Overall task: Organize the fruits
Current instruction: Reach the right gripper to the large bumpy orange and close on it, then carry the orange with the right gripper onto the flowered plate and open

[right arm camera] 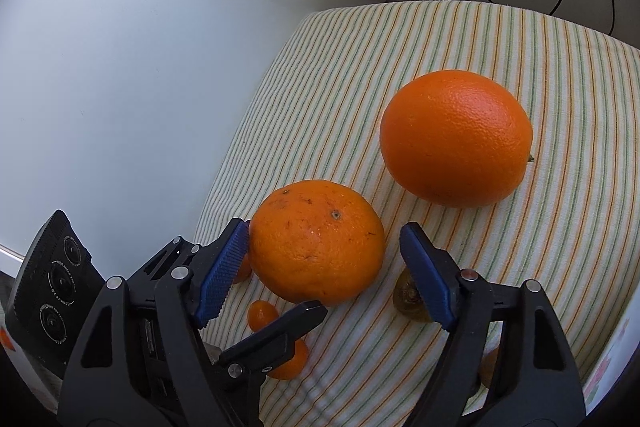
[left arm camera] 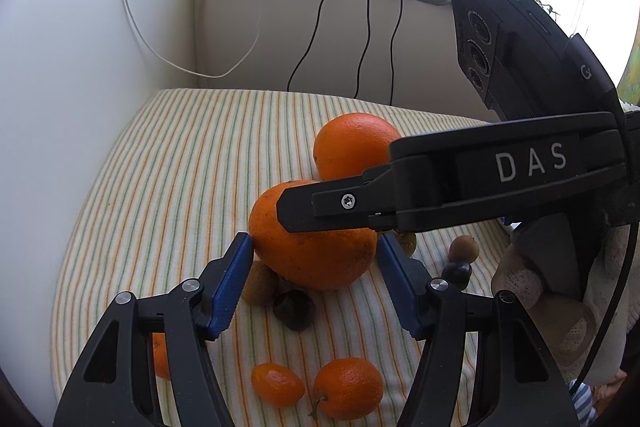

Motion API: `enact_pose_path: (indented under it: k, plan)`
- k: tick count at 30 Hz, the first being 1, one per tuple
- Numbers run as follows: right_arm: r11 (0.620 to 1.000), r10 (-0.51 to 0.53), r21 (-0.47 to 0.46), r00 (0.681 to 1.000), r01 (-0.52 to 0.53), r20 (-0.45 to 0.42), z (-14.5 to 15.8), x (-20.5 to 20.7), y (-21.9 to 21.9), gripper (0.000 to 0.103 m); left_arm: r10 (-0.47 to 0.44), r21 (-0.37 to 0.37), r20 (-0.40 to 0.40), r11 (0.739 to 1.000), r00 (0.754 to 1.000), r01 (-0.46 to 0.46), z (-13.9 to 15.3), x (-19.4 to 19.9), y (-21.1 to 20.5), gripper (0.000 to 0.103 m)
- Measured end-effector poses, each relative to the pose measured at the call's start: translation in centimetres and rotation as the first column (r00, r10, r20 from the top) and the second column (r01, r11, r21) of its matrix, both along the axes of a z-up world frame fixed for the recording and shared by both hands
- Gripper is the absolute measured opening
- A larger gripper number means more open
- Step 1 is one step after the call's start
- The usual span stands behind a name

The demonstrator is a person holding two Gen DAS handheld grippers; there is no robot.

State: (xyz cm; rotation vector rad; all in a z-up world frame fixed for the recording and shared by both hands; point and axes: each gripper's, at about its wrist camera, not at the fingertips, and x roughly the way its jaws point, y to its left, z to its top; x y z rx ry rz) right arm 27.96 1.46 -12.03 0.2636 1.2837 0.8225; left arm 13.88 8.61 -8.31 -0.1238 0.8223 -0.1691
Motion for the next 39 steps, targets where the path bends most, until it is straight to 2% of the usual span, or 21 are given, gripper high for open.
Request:
enact_pose_path:
  k: [2, 12, 23, 32, 39]
  plan:
    - [1.0, 0.005, 0.008, 1.0, -0.004, -0.008, -0.1, 0.2, 0.4, 0.074, 0.0, 0.0, 0.001, 1.0, 1.0, 0.0, 0.0, 0.1, 0.0, 0.063]
    - [1.0, -0.014, 0.007, 1.0, 0.014, -0.009, 0.3, 0.3, 0.2, 0.074, 0.005, 0.0, 0.011, 1.0, 1.0, -0.005, 0.2, -0.5, -0.1, 0.062]
    - [0.999, -0.031, 0.038, 0.999, 0.03, 0.029, 3.0, -1.3, -2.6, 0.073, -0.009, 0.028, 0.063, 1.0, 0.998, 0.008, 2.4, -1.3, -1.4, 0.062]
    - [0.997, -0.065, 0.042, 0.996, 0.062, 0.063, 4.9, -2.0, -6.2, 0.073, -0.054, 0.042, 0.089, 0.998, 0.995, 0.05, 4.0, -1.4, -4.4, 0.062]
    - [0.994, -0.11, 0.025, 0.991, 0.108, 0.08, 5.9, -2.6, -10.6, 0.073, -0.107, 0.035, 0.094, 0.994, 0.99, 0.104, 4.5, -0.9, -8.2, 0.062]
